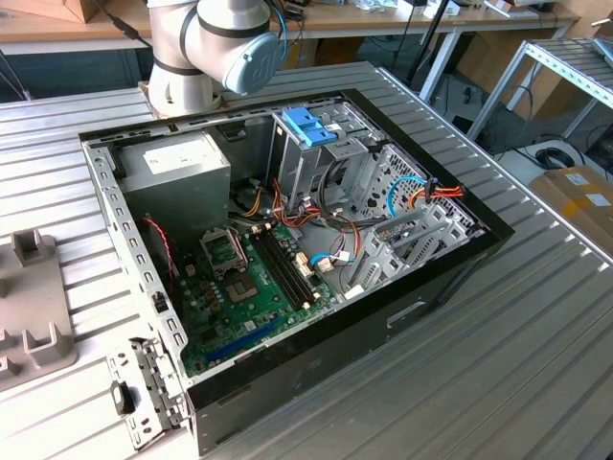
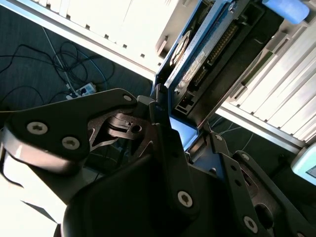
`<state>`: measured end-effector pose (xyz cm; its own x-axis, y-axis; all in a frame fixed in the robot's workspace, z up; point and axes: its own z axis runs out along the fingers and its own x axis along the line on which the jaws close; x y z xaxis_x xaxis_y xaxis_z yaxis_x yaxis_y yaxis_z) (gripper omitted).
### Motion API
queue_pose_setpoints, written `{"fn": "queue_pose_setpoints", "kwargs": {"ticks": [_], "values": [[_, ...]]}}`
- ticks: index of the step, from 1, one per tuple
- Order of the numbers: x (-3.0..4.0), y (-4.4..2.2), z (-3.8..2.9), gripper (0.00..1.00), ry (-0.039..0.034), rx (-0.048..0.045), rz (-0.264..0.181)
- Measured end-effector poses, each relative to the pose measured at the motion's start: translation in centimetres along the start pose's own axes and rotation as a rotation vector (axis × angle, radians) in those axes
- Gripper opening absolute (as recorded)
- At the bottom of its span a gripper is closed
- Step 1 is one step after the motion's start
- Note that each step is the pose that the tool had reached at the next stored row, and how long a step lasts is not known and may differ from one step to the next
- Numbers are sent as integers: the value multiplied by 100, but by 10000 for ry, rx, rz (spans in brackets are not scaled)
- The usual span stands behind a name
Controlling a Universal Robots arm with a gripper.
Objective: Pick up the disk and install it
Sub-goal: 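Pick up the disk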
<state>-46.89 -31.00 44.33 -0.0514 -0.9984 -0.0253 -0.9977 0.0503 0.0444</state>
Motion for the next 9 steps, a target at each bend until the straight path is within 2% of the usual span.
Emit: {"fn": "queue_pose_setpoints", "kwargs": {"ticks": [9], "values": [[-2, 4, -75, 37, -3, 1, 0]]}}
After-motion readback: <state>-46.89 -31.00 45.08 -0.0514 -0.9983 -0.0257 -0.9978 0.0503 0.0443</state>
